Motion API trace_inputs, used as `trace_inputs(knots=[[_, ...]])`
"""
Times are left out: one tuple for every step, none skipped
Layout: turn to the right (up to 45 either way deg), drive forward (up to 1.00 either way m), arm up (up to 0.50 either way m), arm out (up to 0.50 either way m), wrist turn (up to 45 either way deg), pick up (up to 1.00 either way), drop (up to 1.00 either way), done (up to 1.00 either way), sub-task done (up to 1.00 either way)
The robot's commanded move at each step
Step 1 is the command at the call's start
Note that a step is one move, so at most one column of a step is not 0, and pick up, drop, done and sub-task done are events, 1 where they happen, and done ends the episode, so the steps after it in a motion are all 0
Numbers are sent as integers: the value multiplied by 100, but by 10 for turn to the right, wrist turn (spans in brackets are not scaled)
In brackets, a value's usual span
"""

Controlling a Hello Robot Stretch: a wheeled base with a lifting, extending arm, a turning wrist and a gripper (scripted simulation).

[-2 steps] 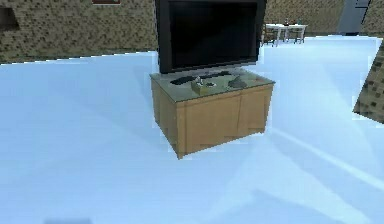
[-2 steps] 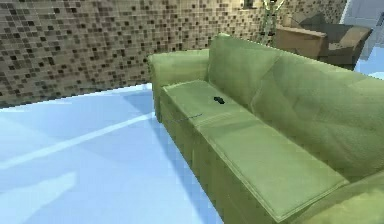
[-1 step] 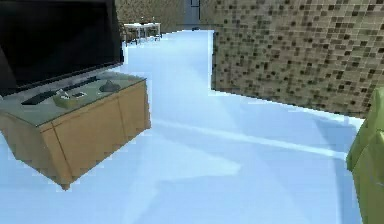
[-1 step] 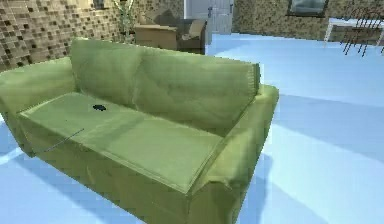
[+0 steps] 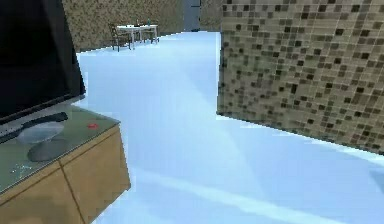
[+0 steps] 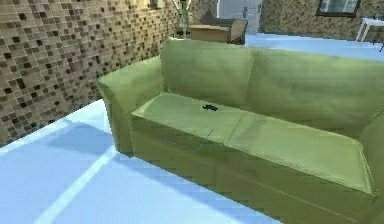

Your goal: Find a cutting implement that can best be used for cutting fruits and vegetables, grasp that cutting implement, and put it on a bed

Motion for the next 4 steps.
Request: trace_inputs(knots=[[30, 0, 0, 0, 0, 0, 0, 0, 0], [0, 100, 0, 0, 0, 0, 0, 0, 0], [0, 20, 0, 0, 0, 0, 0, 0, 0], [-150, 0, 0, 0, 0, 0, 0, 0, 0]])
